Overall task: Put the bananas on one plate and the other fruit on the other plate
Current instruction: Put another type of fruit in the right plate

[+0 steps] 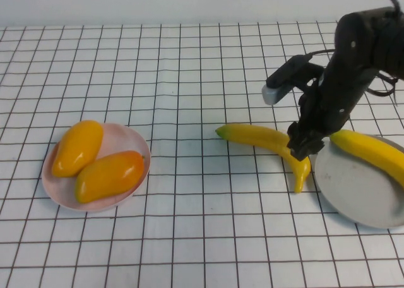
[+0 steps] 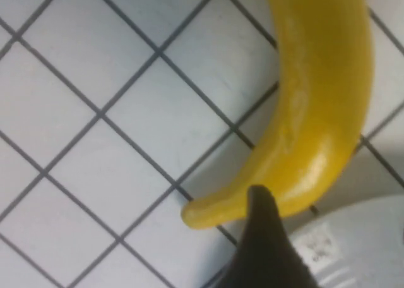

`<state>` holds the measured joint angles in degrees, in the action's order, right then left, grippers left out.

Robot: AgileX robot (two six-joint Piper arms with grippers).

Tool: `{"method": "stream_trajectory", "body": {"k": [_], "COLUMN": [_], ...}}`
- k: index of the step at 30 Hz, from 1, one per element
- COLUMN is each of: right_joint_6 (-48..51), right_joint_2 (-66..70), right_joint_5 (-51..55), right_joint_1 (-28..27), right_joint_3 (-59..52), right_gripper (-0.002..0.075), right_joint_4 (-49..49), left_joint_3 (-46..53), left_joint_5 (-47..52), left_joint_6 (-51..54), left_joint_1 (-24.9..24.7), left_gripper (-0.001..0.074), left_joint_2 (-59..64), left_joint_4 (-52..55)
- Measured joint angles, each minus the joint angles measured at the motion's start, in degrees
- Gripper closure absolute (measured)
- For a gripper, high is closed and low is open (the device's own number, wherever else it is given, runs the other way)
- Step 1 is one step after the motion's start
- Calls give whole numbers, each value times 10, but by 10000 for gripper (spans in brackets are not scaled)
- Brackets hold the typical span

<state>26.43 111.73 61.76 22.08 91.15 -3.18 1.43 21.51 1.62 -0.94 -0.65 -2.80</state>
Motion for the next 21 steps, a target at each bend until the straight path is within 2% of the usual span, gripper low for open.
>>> {"method": "stream_trajectory", "body": {"k": [10, 12, 15, 21], "right_joint_6": [4, -3, -30, -66], "right_joint_2": [99, 109, 117, 116], "right_joint_5": [-1, -1, 1, 67], "right_joint_1": [12, 12, 12, 13], "right_joint_3": [63, 72, 85, 145], "right_gripper": [317, 337, 416, 412], "right_joint_4": [-19, -20, -17, -12], "left_joint_3": [0, 0, 0, 0], "left_joint_5": [0, 0, 0, 0], "left_joint_6": [0, 0, 0, 0], "left_joint_1": [0, 0, 0, 0], "left_gripper": [739, 739, 739, 739], "left_joint_2": [0, 0, 0, 0], "left_joint_4": [0, 0, 0, 0]}}
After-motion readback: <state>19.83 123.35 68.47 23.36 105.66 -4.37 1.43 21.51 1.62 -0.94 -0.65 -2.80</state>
